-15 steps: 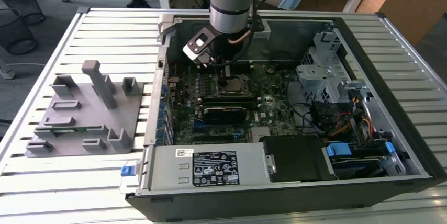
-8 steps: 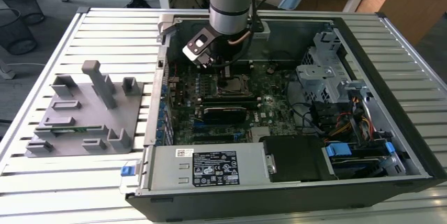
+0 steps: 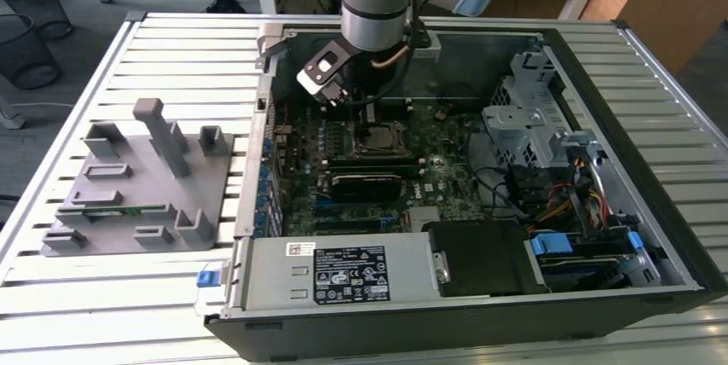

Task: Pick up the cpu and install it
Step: 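Close the cpu cover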

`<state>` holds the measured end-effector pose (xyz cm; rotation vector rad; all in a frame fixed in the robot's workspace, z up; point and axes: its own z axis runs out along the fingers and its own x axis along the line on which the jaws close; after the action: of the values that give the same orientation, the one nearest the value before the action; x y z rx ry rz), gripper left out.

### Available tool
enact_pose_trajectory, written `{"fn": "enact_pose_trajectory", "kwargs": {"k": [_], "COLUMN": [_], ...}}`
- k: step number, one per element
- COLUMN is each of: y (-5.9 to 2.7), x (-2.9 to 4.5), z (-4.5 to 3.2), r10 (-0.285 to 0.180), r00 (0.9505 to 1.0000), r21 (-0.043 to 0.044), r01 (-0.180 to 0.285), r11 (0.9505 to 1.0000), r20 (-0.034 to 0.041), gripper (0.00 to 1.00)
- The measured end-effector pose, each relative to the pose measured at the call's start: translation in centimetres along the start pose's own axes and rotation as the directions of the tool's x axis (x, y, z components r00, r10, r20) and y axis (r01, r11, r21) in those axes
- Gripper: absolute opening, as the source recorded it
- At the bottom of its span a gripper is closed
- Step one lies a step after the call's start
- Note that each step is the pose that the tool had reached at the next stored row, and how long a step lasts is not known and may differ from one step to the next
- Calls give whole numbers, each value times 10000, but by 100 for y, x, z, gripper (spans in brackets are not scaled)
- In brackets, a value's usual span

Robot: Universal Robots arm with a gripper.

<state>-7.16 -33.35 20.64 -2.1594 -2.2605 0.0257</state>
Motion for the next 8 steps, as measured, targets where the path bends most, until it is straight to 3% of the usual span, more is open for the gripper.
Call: {"fn": "enact_pose_trajectory", "kwargs": {"k": [8], "y": [-1], "x": [0], "z": [26], "r10": [0], "r00": [10000], "r21": [2], "r01": [0], "r11": [10000], "r20": [50], "gripper": [12]}}
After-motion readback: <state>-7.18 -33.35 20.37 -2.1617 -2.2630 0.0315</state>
